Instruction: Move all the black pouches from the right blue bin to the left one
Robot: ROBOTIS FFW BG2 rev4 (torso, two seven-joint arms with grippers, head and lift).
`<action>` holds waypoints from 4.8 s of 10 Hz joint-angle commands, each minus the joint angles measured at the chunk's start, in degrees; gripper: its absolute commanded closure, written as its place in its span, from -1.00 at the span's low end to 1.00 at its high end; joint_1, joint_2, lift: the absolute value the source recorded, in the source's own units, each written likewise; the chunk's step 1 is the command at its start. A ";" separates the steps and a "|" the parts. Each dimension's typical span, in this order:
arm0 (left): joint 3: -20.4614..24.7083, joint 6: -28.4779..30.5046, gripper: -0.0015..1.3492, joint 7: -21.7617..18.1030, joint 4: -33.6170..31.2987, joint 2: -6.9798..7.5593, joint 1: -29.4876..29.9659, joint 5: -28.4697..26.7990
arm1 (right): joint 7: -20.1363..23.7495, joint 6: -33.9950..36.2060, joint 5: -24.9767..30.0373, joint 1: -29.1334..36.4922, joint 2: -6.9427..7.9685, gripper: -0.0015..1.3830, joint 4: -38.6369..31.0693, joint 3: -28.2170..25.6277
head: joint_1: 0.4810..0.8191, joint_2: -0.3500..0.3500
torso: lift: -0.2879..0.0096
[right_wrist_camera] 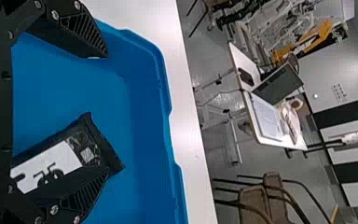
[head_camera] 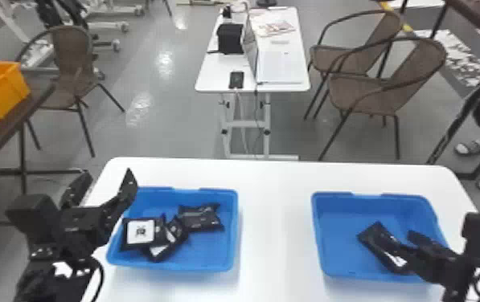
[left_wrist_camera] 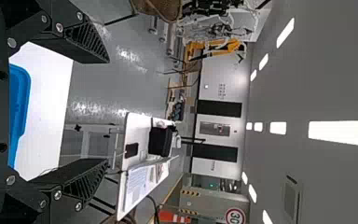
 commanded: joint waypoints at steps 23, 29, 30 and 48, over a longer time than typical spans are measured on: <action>-2.33 7.36 -0.57 -0.09 -3.88 -0.15 -1.31 7.35 | -5.57 10.70 -12.40 -4.92 -2.47 0.75 -11.96 8.43 | 0.27 0.09 | 1.00; -6.55 14.31 -0.56 -0.27 -4.67 1.23 -4.91 17.64 | 8.67 5.34 -8.01 -23.11 -1.50 0.75 2.28 24.60 | 0.27 0.39 | 1.00; -7.16 14.31 -0.56 -0.35 -4.76 1.49 -5.35 17.81 | 11.84 4.11 -7.65 -25.49 -0.80 0.75 5.80 26.45 | 0.27 0.45 | 1.00; -16.04 18.44 0.81 0.17 -3.18 5.63 -10.80 21.68 | 20.10 -3.80 -12.40 -35.07 3.16 0.75 22.06 38.75 | 0.26 0.59 | 1.00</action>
